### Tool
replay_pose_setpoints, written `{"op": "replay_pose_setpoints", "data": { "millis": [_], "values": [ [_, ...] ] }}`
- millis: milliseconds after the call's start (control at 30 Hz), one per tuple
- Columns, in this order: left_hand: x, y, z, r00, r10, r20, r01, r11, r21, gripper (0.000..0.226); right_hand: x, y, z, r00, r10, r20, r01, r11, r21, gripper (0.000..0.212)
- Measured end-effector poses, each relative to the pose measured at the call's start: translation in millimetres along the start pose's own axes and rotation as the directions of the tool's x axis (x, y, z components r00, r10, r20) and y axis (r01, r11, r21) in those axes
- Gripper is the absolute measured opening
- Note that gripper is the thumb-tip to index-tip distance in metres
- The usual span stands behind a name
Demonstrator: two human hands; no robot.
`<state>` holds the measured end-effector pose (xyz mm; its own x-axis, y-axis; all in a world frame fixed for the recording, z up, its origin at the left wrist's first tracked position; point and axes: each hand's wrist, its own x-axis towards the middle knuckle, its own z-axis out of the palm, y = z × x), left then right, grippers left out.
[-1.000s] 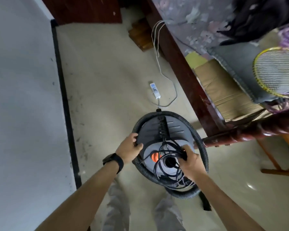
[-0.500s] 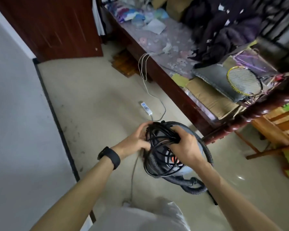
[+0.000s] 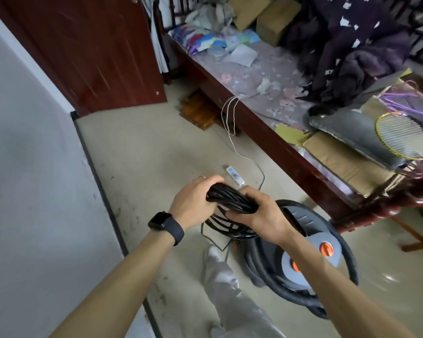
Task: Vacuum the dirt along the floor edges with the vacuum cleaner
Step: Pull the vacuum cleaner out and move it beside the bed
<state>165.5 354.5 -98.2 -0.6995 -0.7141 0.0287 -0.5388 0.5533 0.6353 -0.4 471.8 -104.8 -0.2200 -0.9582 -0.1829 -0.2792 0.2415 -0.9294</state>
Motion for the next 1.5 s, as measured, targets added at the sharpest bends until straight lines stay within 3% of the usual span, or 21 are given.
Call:
{"op": "replay_pose_setpoints", "data": {
  "millis": [133, 300, 433, 500, 533, 567, 600, 633, 700, 767, 867, 933, 1033, 1100, 1167, 1233, 1300, 1400, 1500],
  "values": [
    [53, -45, -15, 0.997, 0.063, 0.039, -0.072, 0.957, 0.283, 0.038, 59, 8, 1, 0.98, 0.096, 0.176, -0.122, 0.982, 0.147, 0.034],
    [121, -86, -34, 0.972, 0.115, 0.207, -0.189, 0.903, 0.385, 0.045, 132, 4, 8, 0.904, 0.195, 0.38, -0.338, 0.871, 0.357, 0.065],
    [166, -110, -46, 0.99, 0.11, 0.083, -0.128, 0.96, 0.249, 0.049, 189, -12, 19, 0.937, 0.264, 0.23, -0.321, 0.91, 0.262, 0.066],
    [188, -123, -48, 0.999, -0.048, 0.02, 0.047, 0.995, 0.084, 0.052, 213, -14, 23, 0.967, 0.247, 0.058, -0.254, 0.935, 0.249, 0.047],
    [199, -128, -49, 0.977, -0.213, 0.015, 0.213, 0.975, -0.057, 0.05, 223, -16, 23, 0.972, 0.234, -0.017, -0.224, 0.948, 0.228, 0.038],
    [210, -133, -50, 0.908, -0.414, 0.063, 0.416, 0.878, -0.237, 0.043, 234, -16, 25, 0.972, 0.224, -0.077, -0.205, 0.959, 0.194, 0.036],
    [220, -139, -49, 0.793, -0.58, 0.188, 0.604, 0.705, -0.371, 0.029, 245, -17, 26, 0.969, 0.211, -0.126, -0.191, 0.969, 0.156, 0.036],
    [230, -144, -48, 0.684, -0.649, 0.333, 0.724, 0.545, -0.424, 0.013, 254, -18, 28, 0.967, 0.191, -0.167, -0.172, 0.978, 0.118, 0.036],
    [251, -153, -46, 0.586, -0.653, 0.479, 0.81, 0.464, -0.359, 0.012, 272, -20, 35, 0.962, 0.142, -0.234, -0.133, 0.989, 0.058, 0.033],
    [276, -166, -44, 0.541, -0.698, 0.47, 0.84, 0.419, -0.344, 0.014, 290, -22, 44, 0.946, 0.147, -0.288, -0.146, 0.989, 0.026, 0.03],
    [313, -172, -54, 0.404, -0.688, 0.603, 0.904, 0.198, -0.379, 0.018, 314, -25, 55, 0.892, 0.22, -0.395, -0.226, 0.974, 0.032, 0.029],
    [336, -170, -60, 0.386, -0.579, 0.718, 0.9, 0.063, -0.432, 0.026, 328, -24, 60, 0.855, 0.236, -0.462, -0.256, 0.967, 0.02, 0.025],
    [371, -165, -64, 0.441, -0.389, 0.809, 0.821, -0.19, -0.539, 0.039, 347, -25, 60, 0.834, 0.248, -0.493, -0.297, 0.955, -0.023, 0.014],
    [395, -169, -59, 0.464, -0.347, 0.815, 0.799, -0.232, -0.554, 0.043, 356, -23, 60, 0.807, 0.264, -0.529, -0.356, 0.931, -0.079, 0.021],
    [412, -175, -53, 0.481, -0.351, 0.803, 0.832, -0.104, -0.545, 0.059, 358, -20, 59, 0.713, 0.317, -0.625, -0.411, 0.912, -0.007, 0.028],
    [429, -181, -44, 0.454, -0.303, 0.838, 0.885, 0.043, -0.464, 0.074, 356, -17, 51, 0.571, 0.389, -0.723, -0.417, 0.896, 0.153, 0.028],
    [449, -177, -41, 0.443, -0.257, 0.859, 0.877, 0.321, -0.357, 0.054, 353, -15, 41, 0.445, 0.438, -0.781, -0.389, 0.88, 0.273, 0.025],
    [475, -174, -31, 0.522, -0.226, 0.822, 0.667, 0.708, -0.229, 0.033, 345, -4, 18, 0.255, 0.517, -0.817, -0.303, 0.845, 0.441, 0.023],
    [502, -168, -20, 0.603, -0.119, 0.789, 0.45, 0.867, -0.213, 0.036, 334, 12, -20, -0.015, 0.636, -0.771, -0.053, 0.77, 0.636, 0.03]
  ]
}}
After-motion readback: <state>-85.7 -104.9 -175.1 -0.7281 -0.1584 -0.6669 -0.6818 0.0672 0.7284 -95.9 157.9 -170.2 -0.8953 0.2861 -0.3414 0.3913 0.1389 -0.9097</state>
